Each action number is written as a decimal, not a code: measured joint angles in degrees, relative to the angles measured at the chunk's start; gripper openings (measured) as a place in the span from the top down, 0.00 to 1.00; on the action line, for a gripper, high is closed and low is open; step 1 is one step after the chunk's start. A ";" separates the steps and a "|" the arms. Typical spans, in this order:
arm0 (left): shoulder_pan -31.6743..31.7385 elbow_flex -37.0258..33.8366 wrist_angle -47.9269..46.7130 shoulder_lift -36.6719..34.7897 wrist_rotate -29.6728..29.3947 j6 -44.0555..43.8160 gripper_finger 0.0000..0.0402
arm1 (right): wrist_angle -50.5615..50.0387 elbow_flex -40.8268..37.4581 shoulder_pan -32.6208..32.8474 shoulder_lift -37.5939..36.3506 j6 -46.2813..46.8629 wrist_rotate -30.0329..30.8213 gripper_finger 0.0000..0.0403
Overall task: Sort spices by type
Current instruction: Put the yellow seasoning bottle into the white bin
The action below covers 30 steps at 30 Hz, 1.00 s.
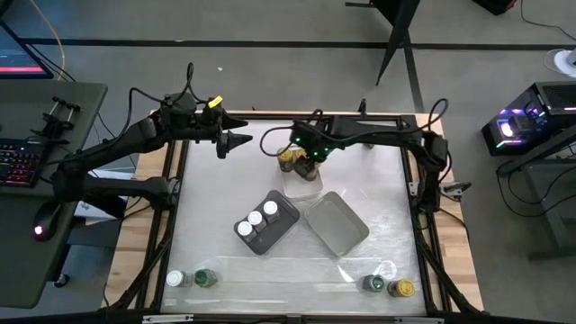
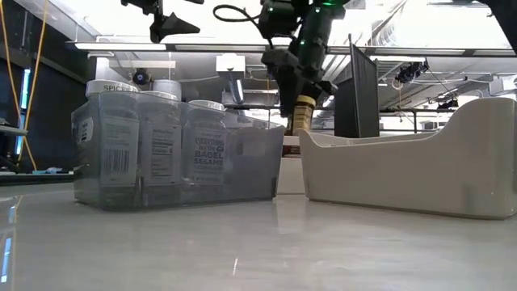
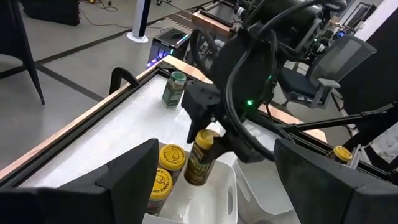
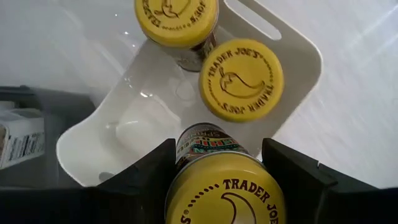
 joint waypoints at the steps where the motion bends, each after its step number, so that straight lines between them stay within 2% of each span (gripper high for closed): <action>1: 0.00 0.00 0.00 0.00 0.00 0.00 0.24 | 0.32 0.02 0.00 0.34 0.07 0.02 0.47; 9: 0.00 0.00 -0.01 0.00 -0.14 0.00 0.24 | 3.01 0.00 0.04 1.65 1.59 5.75 0.47; 19: 0.00 0.00 -0.01 0.00 -0.11 0.02 0.24 | 1.99 0.02 0.70 1.65 3.16 3.00 0.47; 30: 0.00 0.00 0.00 0.00 -0.09 0.02 0.24 | 1.81 0.02 2.80 1.65 4.68 2.71 0.47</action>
